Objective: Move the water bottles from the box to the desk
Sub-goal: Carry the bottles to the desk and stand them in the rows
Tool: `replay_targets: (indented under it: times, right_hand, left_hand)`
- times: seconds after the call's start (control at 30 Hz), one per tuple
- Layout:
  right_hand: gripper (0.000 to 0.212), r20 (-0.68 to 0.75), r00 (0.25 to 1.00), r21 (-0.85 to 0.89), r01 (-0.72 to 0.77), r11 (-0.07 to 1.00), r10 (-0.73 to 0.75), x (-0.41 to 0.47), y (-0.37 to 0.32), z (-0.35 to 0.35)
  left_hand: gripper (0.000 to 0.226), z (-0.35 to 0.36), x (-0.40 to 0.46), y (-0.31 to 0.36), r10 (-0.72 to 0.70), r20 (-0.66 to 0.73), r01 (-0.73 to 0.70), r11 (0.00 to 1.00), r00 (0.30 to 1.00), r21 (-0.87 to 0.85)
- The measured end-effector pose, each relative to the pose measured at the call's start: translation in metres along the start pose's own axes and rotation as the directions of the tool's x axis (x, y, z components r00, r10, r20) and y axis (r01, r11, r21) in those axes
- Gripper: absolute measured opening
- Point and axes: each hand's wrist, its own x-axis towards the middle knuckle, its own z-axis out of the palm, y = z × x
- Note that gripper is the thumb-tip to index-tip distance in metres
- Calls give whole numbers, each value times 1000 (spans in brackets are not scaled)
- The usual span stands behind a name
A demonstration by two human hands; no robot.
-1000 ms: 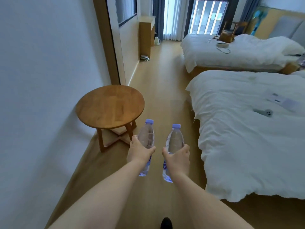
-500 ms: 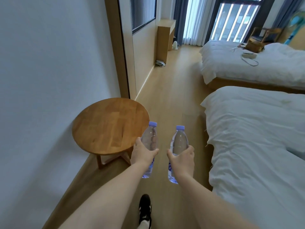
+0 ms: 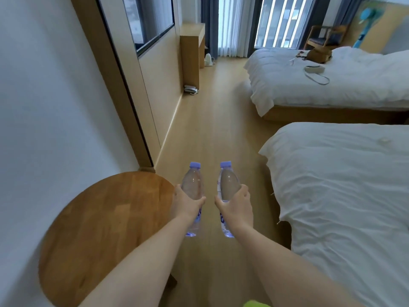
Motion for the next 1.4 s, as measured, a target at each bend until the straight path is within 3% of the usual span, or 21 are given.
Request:
replay_targets:
  times: [0.5, 0.97, 1.13, 1.4]
  right_hand:
    - [83, -19, 999, -72, -36, 997, 35, 363, -38, 4]
    - [87, -9, 1000, -24, -6, 1000, 6, 683, -150, 48]
    - [85, -23, 999, -45, -31, 999, 30, 806, -210, 81]
    - [82, -74, 993, 8, -92, 996, 92, 985, -290, 101]
  left_hand:
    - [80, 141, 275, 174, -28, 18, 28, 1000, 999, 6]
    - [70, 190, 569, 319, -84, -85, 86, 996, 993, 20]
    - [73, 198, 707, 377, -106, -71, 109, 994, 992, 33]
    - [75, 227, 884, 485, -30, -21, 32, 992, 999, 121]
